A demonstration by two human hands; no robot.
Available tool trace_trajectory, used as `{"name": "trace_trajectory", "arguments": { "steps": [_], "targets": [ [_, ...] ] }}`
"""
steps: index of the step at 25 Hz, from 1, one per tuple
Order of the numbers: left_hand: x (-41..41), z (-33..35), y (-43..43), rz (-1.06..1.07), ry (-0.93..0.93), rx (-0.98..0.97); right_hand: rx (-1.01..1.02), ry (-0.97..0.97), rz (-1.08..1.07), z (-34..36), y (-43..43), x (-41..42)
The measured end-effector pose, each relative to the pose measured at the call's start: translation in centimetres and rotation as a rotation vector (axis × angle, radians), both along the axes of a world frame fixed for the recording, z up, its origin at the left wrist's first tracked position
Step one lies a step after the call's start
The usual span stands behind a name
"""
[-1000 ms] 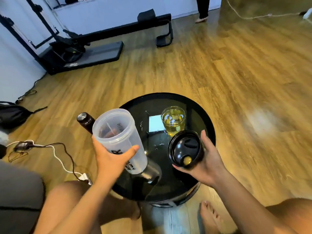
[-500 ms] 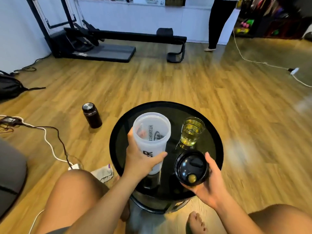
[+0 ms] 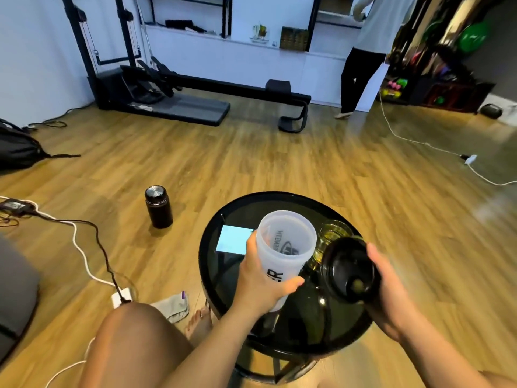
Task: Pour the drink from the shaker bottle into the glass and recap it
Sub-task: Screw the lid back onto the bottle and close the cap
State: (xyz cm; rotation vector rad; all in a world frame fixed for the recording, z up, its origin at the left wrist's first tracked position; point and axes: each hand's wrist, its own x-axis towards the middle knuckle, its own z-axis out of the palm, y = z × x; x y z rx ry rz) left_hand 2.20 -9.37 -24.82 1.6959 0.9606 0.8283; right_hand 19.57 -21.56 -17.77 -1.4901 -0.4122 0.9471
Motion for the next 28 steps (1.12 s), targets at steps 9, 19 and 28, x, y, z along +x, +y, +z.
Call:
{"name": "trace_trajectory", "arguments": {
  "steps": [9, 19, 28],
  "targets": [
    [-0.1, -0.5, 0.3, -0.032, -0.091, 0.048, -0.047, -1.605, 0.670, 6.1, 7.2, -2.5],
    [-0.1, -1.0, 0.8, -0.044, -0.041, 0.003, -0.203, -1.606, 0.971, 7.6, 10.5, -3.2],
    [-0.5, -0.9, 1.1, -0.057, 0.016, -0.001, -0.060, -1.578, 0.891, 11.5, 11.0, -1.9]
  ]
}}
